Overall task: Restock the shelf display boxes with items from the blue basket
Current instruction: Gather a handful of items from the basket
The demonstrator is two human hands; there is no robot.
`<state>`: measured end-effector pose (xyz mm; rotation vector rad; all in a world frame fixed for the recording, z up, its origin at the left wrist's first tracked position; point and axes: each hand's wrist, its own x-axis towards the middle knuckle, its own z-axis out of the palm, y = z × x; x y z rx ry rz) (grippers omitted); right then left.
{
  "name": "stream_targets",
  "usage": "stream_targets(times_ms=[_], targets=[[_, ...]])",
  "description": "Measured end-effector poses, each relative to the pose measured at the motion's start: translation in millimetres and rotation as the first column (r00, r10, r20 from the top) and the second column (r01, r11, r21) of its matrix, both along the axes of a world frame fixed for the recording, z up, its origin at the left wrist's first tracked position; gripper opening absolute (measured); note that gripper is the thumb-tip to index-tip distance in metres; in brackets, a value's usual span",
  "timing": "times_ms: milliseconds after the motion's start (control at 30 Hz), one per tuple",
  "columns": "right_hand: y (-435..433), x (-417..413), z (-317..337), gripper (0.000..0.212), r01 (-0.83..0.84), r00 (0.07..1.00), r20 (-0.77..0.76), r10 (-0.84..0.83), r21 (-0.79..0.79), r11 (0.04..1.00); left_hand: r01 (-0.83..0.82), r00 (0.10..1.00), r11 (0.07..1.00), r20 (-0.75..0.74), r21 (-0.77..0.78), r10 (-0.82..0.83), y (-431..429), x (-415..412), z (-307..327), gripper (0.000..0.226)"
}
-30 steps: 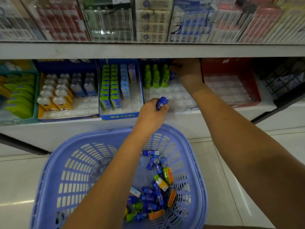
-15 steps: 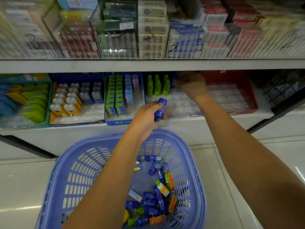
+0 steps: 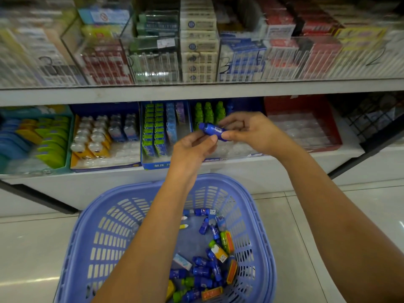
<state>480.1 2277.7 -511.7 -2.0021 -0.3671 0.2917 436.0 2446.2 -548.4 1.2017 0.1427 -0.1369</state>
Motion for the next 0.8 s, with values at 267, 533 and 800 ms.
stream_targets(times_ms=[267, 533, 800], targets=[[3.8, -4.5, -8.7, 0.023, 0.017, 0.997, -0.072, -0.026, -0.13, 0.991, -0.088, 0.995, 0.932, 0.071, 0.352, 0.067, -11.0, -3.0, -8.1, 0.024], [14.0, -6.1, 3.1, 0.023, 0.295, 0.954, -0.086, -0.286, 0.121, 0.948, -0.307, 0.938, 0.775, 0.312, 0.552, 0.15, -24.2, 4.1, -5.9, 0.036], [16.9, 0.6, 1.4, 0.021, 0.408, 0.913, -0.043, -0.406, 0.155, 0.9, -0.366, 0.9, 0.743, 0.415, 0.561, 0.13, -35.2, 20.4, -5.4, 0.039]])
